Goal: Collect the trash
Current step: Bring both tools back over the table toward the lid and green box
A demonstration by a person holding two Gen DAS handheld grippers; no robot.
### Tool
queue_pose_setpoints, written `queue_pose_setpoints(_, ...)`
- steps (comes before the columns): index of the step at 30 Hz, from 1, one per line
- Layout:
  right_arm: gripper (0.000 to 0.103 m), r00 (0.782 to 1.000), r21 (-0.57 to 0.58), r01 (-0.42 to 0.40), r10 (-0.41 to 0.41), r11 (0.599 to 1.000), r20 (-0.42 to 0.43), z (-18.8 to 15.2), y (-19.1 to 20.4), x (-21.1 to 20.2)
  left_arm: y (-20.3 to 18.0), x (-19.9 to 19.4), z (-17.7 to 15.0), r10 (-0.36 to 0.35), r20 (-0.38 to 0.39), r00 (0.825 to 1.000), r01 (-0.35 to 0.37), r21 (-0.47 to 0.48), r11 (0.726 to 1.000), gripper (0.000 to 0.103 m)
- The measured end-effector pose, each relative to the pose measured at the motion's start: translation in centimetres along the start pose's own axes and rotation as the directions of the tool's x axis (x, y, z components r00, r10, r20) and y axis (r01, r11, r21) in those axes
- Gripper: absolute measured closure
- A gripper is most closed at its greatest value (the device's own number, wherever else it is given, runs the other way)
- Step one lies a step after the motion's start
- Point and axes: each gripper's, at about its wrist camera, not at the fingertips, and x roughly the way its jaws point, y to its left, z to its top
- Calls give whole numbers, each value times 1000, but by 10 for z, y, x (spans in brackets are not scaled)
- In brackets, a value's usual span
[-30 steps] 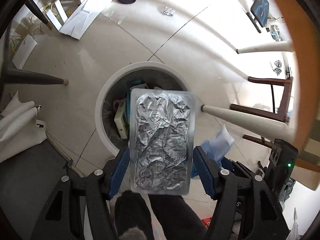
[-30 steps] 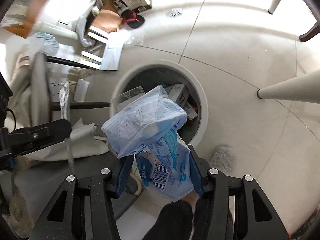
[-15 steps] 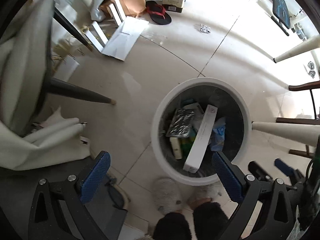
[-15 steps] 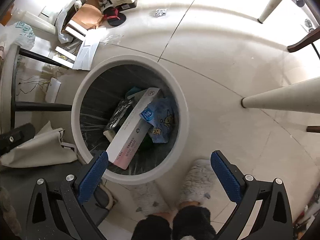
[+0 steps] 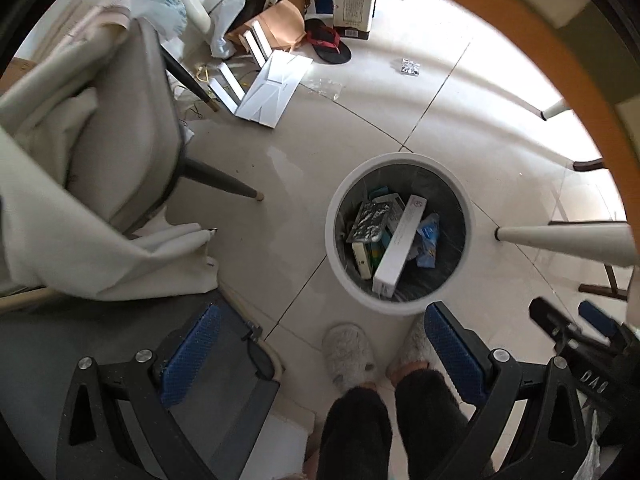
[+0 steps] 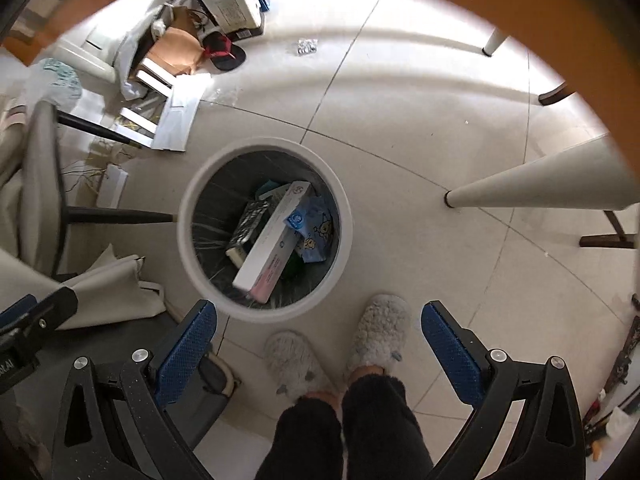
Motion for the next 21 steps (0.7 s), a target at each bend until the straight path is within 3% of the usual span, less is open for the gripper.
queue_pose_setpoints(13,0,999,-55,-20,22,998,33,-16,25,-181,19,-153,-33,-40,19,999,40,4,999,0)
queue_pose_setpoints(21,0,987,-41,-125,128,991,97,-2,39,-288,22,-251,-18,-65,115,991,65,6,998,0)
